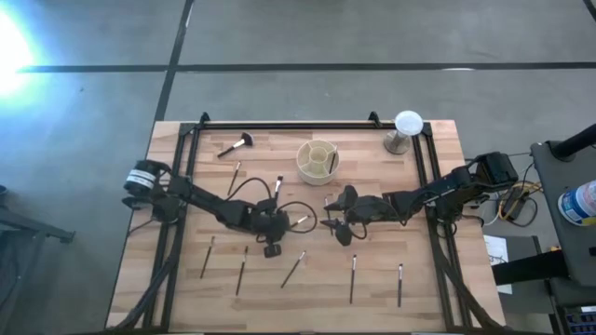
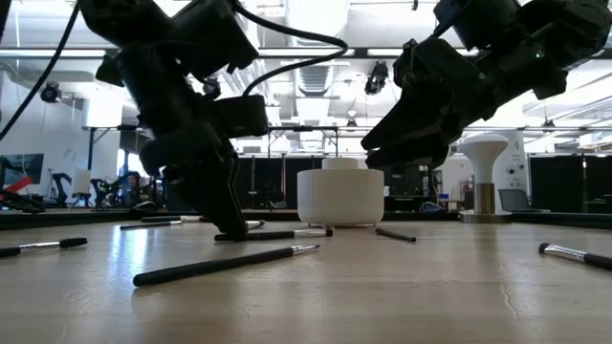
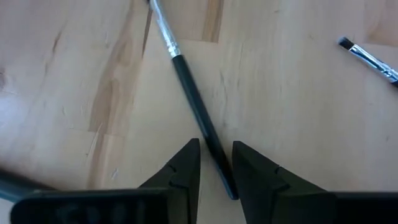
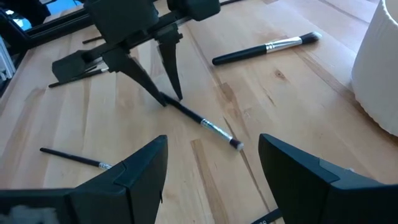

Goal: Put items in baskets/containers
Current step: Put the black silver eyeshadow brush into the pen organizer

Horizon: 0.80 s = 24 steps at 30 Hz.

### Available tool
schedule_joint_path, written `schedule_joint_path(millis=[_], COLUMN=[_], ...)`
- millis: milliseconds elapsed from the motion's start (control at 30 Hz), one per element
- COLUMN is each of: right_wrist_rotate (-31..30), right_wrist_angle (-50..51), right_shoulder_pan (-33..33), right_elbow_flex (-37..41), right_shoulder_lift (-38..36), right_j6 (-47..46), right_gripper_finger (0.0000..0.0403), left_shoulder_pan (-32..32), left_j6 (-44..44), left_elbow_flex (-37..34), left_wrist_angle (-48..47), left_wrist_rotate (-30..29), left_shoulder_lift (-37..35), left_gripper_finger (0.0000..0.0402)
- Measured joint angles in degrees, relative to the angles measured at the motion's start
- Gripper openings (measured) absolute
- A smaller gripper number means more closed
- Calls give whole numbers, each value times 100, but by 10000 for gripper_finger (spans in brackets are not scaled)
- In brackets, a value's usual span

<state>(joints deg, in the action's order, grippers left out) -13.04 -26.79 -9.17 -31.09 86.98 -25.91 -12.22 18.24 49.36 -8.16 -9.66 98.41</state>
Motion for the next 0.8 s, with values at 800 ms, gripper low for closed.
schedule_joint_path(millis=[800], right_wrist_rotate=[773], right_wrist_angle=[423], right_shoulder_pan=[46], right_elbow_flex=[-322], right_shoulder_lift=[552], right_j6=[515], right_gripper_finger=[253], left_shoulder_pan=[-97], left_j6=[927], left_elbow_flex=[-1233], left_wrist_angle=[2413], left_wrist_rotate=[121], left_shoulder_lift=[-15], left_gripper_finger=[2])
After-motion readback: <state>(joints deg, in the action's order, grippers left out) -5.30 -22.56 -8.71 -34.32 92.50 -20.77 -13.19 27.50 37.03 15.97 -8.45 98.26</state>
